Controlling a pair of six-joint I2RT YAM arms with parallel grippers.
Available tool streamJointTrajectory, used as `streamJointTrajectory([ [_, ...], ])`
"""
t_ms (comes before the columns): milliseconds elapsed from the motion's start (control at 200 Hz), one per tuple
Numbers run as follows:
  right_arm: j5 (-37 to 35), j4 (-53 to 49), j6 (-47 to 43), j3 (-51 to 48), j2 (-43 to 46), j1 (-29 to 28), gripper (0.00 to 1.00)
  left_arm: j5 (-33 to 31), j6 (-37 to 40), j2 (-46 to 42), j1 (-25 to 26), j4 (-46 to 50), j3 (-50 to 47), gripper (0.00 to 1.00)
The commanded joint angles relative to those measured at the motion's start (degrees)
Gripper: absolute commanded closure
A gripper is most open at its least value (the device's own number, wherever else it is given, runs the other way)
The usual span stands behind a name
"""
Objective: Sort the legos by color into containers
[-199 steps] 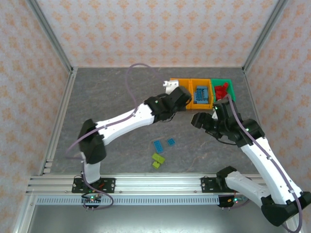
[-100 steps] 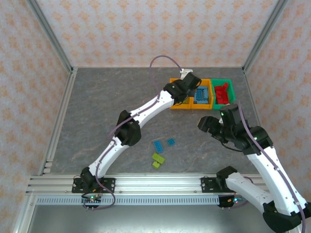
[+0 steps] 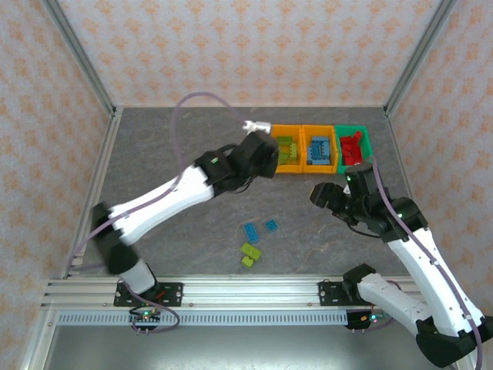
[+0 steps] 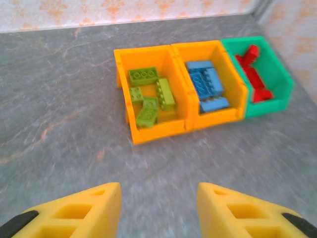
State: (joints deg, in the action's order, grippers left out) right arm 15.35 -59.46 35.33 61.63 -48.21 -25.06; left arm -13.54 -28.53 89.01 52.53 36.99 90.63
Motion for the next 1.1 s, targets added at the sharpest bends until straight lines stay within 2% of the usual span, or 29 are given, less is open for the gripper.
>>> streamJointTrajectory([
  [0, 1.41, 2.81, -0.67, -1.02, -1.63, 0.16, 0.25, -0.15, -3.51, -8.61, 4.8, 2.89, -12.82, 0.55],
  [120, 2.58, 3.54, -1.13, -1.33, -3.95, 0.18, 0.25, 2.23, -8.02, -15.95, 10.8, 3.8, -23.18, 0.54],
  [240, 3.36, 3.98, -1.21, -1.74, -5.23, 0.1, 0.25, 3.79, -11.62, -16.99, 16.89, 4.02, -29.55, 0.47],
  [330, 3.52, 4.27, -1.3, -2.18, -5.41, 0.14, 0.25, 8.08, -9.9, -13.81, 19.93, -0.13, -33.51, 0.37],
  [385, 3.54, 4.22, -1.31, -2.46, -5.36, 0.19, 0.25, 7.91, -8.74, -11.03, 22.23, -1.8, -34.9, 0.32],
  [565, 3.58, 3.66, -1.49, -3.27, -5.17, 0.16, 0.25, 7.05, -7.09, -1.82, 23.76, -4.11, -35.59, 0.27],
  [696, 2.82, 3.04, -1.9, -3.44, -4.63, 0.12, 0.25, 6.57, -5.61, 5.77, 23.76, -0.3, -31.4, 0.29],
  [826, 2.38, 2.44, -2.14, -3.53, -4.26, 0.16, 0.25, 7.21, -5.18, 10.68, 23.81, -0.24, -30.16, 0.41],
  [946, 2.06, 2.07, -2.16, -3.66, -3.94, 0.13, 0.25, 7.56, -5.52, 12.15, 23.8, -0.49, -30.25, 0.51],
  [1096, 2.0, 2.36, -2.06, -4.12, -3.78, 0.14, 0.25, 6.55, -5.87, 11.64, 23.76, -0.6, -31.32, 0.53],
])
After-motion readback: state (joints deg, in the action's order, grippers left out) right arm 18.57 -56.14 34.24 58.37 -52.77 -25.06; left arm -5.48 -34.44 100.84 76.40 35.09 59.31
